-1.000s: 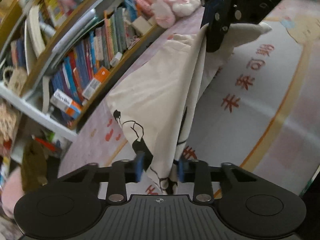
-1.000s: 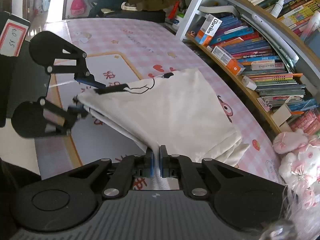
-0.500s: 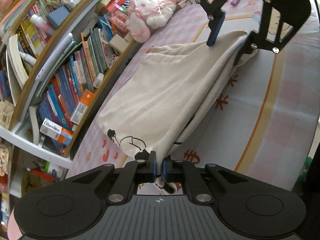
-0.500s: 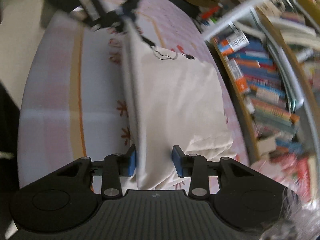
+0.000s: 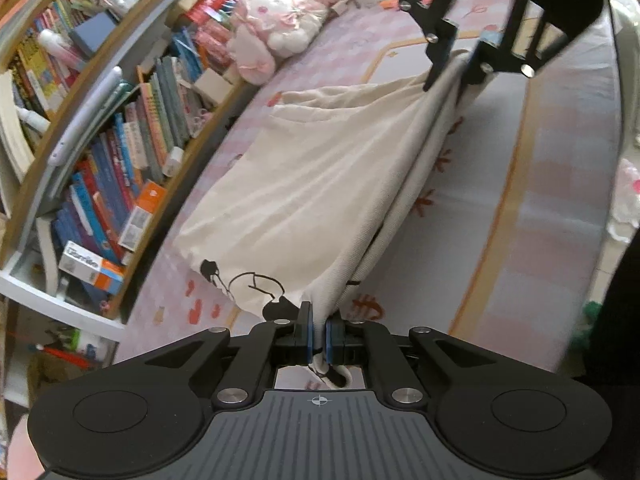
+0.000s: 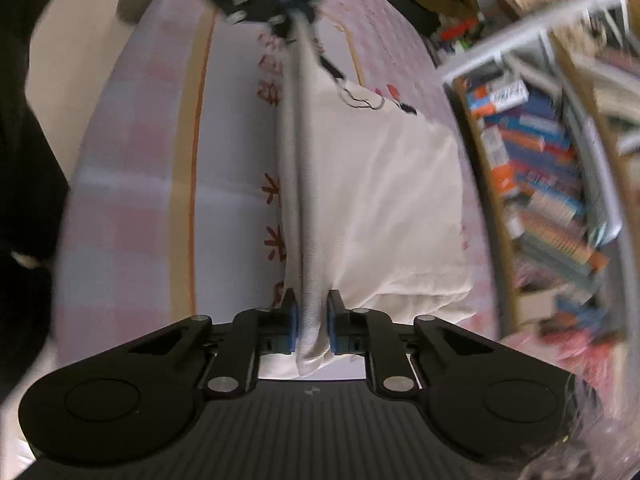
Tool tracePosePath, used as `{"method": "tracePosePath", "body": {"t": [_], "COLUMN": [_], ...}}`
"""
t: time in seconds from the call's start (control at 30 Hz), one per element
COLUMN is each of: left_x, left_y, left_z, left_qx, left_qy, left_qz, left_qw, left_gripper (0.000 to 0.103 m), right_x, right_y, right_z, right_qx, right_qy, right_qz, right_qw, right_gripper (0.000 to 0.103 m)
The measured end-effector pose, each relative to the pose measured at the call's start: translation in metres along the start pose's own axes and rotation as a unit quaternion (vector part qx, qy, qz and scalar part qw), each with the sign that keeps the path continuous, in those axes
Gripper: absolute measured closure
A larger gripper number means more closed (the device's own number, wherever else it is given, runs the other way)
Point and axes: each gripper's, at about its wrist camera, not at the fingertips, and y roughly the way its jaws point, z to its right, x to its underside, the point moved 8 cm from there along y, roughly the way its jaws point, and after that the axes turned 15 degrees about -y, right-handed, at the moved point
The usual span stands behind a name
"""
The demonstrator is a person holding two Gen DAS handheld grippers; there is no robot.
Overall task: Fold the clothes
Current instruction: 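Grasp the folded bag with both grippers and lift it off the mat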
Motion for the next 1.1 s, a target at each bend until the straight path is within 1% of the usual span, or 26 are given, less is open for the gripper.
{"method": "tracePosePath", "body": {"t": [0.1,0.17,0.23,0.33,0.37,0.43,0.5,0.57,0.73,0.83,0.97,1.1], "left_x": [0.001,-0.003,-0.006,-0.009,-0.010,-0.013,-0.017,-0.023,-0.042,-0.052,-0.067,-0.076], "left_y": [-0.018,-0.037,-0.052,-0.073,-0.076,-0.081,-0.084,-0.085,-0.083,-0.081,-0.070,-0.055], "left_z": [0.004,0.004,0.004,0.003,0.001,-0.003,-0.010,-0.020,-0.055,-0.075,-0.094,-0.102], "left_qx": [0.045,0.086,0.127,0.183,0.195,0.211,0.214,0.209,0.193,0.188,0.188,0.198], "left_qy": [-0.007,-0.022,-0.032,-0.042,-0.045,-0.050,-0.050,-0.052,-0.061,-0.070,-0.081,-0.084], "left_qz": [-0.014,-0.017,-0.023,-0.034,-0.038,-0.043,-0.042,-0.035,-0.011,0.003,0.015,0.012], "left_qw": [0.9989,0.9959,0.9912,0.9816,0.9791,0.9752,0.9746,0.9759,0.9793,0.9797,0.9787,0.9766], "left_gripper": [0.098,0.098,0.098,0.098,0.098,0.098,0.098,0.098,0.098,0.098,0.098,0.097], "right_x": [0.004,0.006,0.008,0.011,0.012,0.009,0.006,0.004,0.003,0.005,0.012,0.018], "right_y": [-0.019,-0.033,-0.048,-0.071,-0.079,-0.089,-0.096,-0.102,-0.115,-0.118,-0.112,-0.093], "right_z": [0.010,0.013,0.017,0.023,0.025,0.028,0.033,0.041,0.080,0.105,0.130,0.146], "right_qx": [-0.048,-0.082,-0.115,-0.165,-0.181,-0.198,-0.200,-0.196,-0.162,-0.141,-0.121,-0.124], "right_qy": [0.051,0.076,0.099,0.134,0.145,0.151,0.151,0.151,0.157,0.154,0.154,0.164], "right_qz": [0.016,0.027,0.037,0.053,0.058,0.065,0.070,0.076,0.093,0.098,0.092,0.082], "right_qw": [0.997,0.993,0.988,0.976,0.971,0.966,0.965,0.966,0.970,0.973,0.976,0.975], "right_gripper": [0.091,0.091,0.091,0.091,0.091,0.091,0.091,0.091,0.092,0.093,0.094,0.094]}}
